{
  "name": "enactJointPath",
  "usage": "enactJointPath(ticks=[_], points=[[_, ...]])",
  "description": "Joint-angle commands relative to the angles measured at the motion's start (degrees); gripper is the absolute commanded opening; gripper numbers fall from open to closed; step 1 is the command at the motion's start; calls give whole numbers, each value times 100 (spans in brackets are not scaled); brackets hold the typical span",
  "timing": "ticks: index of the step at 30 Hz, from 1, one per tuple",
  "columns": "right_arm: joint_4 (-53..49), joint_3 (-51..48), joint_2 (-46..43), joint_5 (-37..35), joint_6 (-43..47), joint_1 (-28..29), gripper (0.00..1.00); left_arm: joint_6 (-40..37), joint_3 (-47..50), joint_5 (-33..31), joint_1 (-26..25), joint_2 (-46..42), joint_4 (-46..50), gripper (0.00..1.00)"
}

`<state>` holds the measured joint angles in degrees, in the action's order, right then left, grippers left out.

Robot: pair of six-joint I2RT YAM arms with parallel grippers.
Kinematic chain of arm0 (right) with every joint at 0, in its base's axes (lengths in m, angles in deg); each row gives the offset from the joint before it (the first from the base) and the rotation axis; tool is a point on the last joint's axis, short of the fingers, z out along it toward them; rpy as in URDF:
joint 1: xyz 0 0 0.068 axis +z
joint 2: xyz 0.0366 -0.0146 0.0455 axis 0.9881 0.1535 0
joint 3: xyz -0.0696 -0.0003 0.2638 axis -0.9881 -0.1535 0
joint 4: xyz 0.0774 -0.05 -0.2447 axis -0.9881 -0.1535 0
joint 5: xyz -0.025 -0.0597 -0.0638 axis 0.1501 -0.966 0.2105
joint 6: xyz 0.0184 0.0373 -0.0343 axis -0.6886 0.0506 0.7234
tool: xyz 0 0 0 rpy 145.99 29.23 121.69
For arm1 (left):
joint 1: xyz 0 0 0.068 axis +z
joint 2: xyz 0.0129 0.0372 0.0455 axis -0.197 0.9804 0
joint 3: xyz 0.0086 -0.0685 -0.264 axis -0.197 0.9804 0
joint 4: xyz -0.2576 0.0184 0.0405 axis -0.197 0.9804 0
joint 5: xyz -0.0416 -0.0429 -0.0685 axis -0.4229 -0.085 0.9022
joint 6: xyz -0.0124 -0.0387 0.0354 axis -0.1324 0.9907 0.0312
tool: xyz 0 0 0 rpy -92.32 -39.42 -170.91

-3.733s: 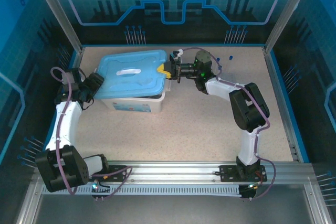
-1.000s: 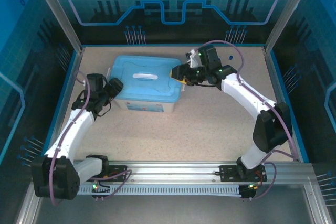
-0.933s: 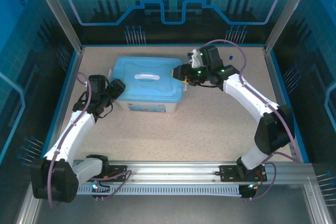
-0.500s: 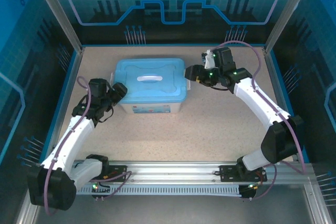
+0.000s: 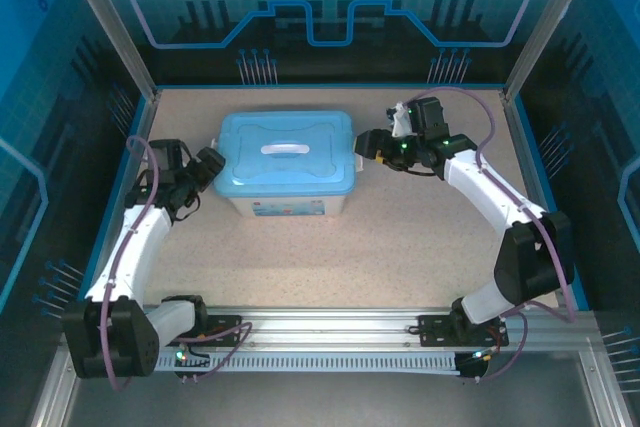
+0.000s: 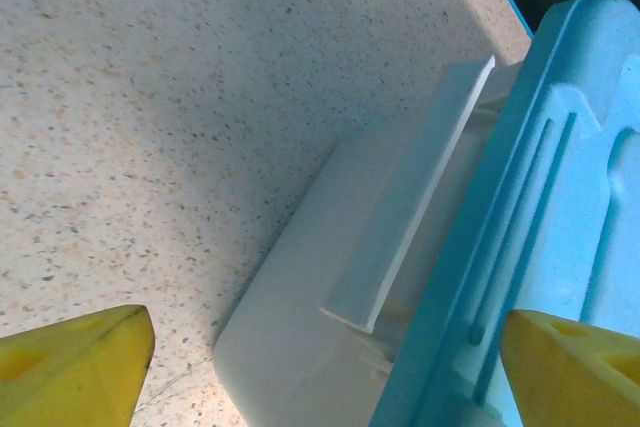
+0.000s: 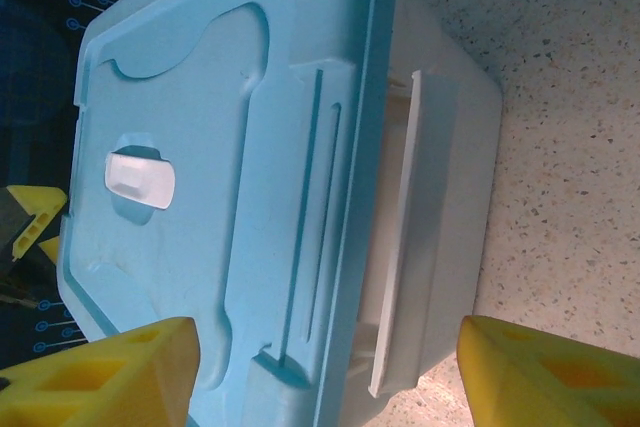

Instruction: Organize the chemistry lab equipment

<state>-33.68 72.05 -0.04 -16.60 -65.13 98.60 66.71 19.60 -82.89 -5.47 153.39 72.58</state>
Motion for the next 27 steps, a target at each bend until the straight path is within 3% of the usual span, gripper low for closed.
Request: enactJointPath(ticks=[1,27], points=[[134,-89,52,98,34,-93,71,-130,-136,323,44,120,-357,90],[1428,-472,678,781,-618,-192,71,148,207,486,61,574,-1340,79]])
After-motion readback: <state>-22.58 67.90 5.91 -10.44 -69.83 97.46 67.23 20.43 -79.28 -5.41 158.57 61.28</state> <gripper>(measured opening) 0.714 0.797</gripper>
